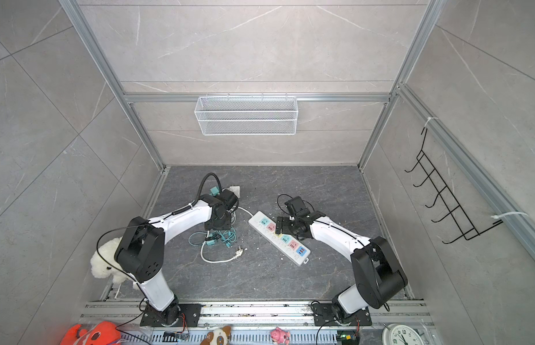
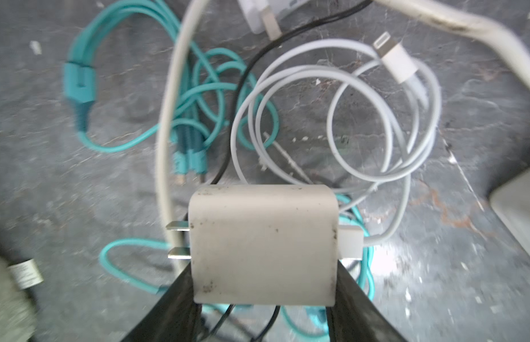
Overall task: Insert plugs into power strip
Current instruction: Pick up the plug from the top-center of the table.
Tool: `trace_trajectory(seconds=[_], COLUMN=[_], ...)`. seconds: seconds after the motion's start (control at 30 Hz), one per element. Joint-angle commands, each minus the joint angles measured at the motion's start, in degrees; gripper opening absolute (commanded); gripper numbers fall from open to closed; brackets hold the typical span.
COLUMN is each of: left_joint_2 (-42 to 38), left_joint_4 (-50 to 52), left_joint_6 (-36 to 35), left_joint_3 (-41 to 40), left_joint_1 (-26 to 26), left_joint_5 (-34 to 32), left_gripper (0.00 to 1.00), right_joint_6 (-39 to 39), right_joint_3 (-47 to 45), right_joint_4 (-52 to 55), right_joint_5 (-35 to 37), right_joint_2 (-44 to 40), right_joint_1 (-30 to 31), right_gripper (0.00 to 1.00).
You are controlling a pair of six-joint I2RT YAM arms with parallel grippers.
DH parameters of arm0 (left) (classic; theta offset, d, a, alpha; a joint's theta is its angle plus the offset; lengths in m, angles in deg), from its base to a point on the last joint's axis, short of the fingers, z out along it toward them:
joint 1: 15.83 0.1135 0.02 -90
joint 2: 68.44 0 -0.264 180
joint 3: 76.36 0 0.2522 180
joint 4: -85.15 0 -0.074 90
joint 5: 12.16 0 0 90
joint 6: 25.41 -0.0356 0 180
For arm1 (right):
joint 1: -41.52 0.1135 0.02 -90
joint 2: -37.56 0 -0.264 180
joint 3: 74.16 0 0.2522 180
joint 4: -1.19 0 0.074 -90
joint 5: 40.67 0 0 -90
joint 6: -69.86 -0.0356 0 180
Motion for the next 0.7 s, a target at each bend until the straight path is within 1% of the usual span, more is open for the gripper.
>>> trace_trajectory(seconds=[0.0,0.1,0.17,0.23,0.43,0.57,0.67], left_joint_2=[-4.59,-8.88,-11.69,-13.02,-12.72,-12.28,-11.79], left_joint_4=[5.75,2.34,-2.72,-6.55,-13.71,-24.25,-31.55], left_joint_6=[-1.85,-2.67,-2.81,-2.77,-3.31,-2.1,-0.44], left_joint_3=[0.26,-0.56,-1.48,-1.31,1.28,-1.84,-4.57], left_joint_1=[0.1,0.01,-0.11,-0.64,-3.65,-5.12,-5.56], left_joint_5=[2.59,8.86,14.55,18.73,22.48,26.98,28.06], left_gripper=[0.2,0.2,0.21,0.21,0.22,0.22,0.22], right_joint_6=[0.92,0.45,0.07,-0.54,-3.64,-6.61,-8.88], right_joint_3=[1.25,0.98,0.65,0.12,-1.05,-1.98,-2.49], right_joint_4=[-0.85,-1.39,-1.75,-1.75,1.16,0.02,-1.48], right_joint_5=[-2.47,-3.87,-5.19,-5.94,-5.95,-9.22,-11.97], right_joint_2=[-0.35,-1.78,-3.43,-5.51,-12.44,-16.14,-17.14], right_joint_1=[0.18,0.11,0.02,0.03,0.01,0.06,0.04], right_gripper=[0.98,0.97,0.97,0.97,0.97,0.95,0.92])
